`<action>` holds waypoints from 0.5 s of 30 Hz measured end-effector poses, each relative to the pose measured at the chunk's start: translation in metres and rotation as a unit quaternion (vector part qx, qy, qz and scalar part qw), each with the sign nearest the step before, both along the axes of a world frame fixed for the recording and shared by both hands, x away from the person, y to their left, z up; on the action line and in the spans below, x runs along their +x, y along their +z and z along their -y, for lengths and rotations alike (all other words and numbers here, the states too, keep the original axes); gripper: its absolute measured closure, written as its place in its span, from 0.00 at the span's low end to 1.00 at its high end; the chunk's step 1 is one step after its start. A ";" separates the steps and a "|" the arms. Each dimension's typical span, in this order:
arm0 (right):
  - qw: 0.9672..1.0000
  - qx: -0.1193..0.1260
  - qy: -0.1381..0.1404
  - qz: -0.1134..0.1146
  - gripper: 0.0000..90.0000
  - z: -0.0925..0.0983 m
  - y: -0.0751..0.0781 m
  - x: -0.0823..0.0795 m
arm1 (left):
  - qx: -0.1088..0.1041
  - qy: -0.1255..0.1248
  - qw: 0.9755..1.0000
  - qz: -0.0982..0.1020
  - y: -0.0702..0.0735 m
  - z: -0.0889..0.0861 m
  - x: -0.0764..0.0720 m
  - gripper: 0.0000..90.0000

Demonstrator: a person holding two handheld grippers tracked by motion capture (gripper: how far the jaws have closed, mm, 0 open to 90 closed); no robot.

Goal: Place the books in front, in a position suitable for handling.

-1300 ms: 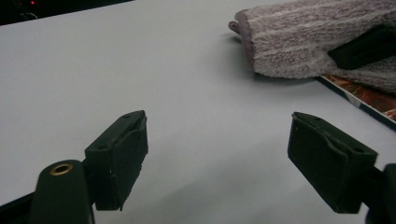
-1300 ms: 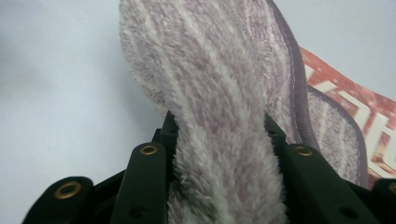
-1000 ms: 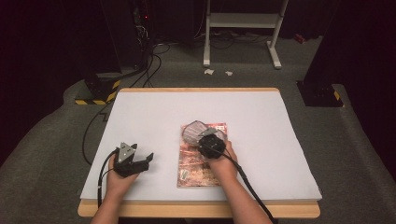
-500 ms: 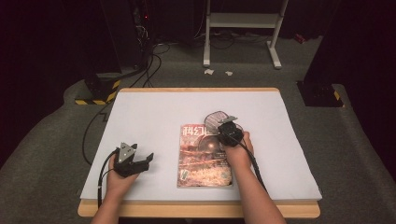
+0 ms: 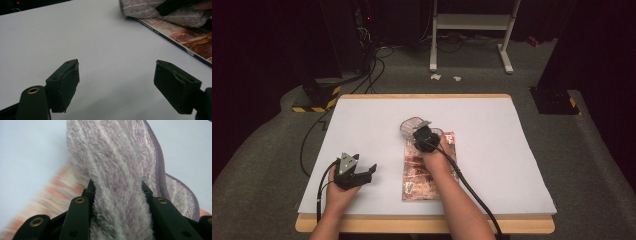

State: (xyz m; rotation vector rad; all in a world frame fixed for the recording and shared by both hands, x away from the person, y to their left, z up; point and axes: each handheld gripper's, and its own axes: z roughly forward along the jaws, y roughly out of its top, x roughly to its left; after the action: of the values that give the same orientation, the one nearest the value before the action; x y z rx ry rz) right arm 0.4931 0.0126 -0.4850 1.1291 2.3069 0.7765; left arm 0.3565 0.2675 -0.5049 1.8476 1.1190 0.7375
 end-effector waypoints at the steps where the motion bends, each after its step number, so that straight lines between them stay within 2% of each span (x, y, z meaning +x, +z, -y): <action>1: 1.000 0.003 0.006 -0.001 0.72 -0.008 0.000 -0.001 | -0.001 0.001 1.000 0.000 0.000 0.000 0.000 0.23; 5: 1.000 0.009 0.021 0.001 0.72 -0.027 -0.001 -0.003 | -0.001 -0.001 1.000 0.000 0.000 0.000 0.000 0.23; 8: 1.000 0.013 0.022 0.002 0.72 -0.022 -0.002 -0.002 | -0.002 -0.001 1.000 0.000 0.000 -0.001 -0.001 0.23; 11: 1.000 0.009 0.001 0.005 0.72 -0.002 -0.002 0.001 | -0.003 0.000 1.000 0.002 0.000 -0.001 -0.001 0.23; 12: 1.000 0.009 -0.018 0.005 0.72 0.019 -0.002 0.005 | -0.004 0.000 1.000 0.003 0.000 -0.001 -0.001 0.23; 13: 1.000 0.009 -0.018 0.005 0.72 0.019 -0.002 0.005 | -0.003 0.000 1.000 0.003 0.000 -0.001 -0.001 0.23; 14: 0.999 0.010 -0.041 0.006 0.72 0.042 -0.001 0.008 | -0.004 0.001 1.000 0.003 0.000 0.000 -0.001 0.23; 15: 0.999 0.010 -0.041 0.006 0.72 0.042 -0.001 0.008 | -0.004 0.001 1.000 0.003 0.000 0.000 -0.001 0.23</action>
State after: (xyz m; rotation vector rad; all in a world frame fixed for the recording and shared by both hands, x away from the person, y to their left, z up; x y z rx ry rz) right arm 0.5006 -0.0298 -0.4864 1.2168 2.2328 0.7739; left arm 0.3555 0.2680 -0.5049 1.8364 1.1184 0.7389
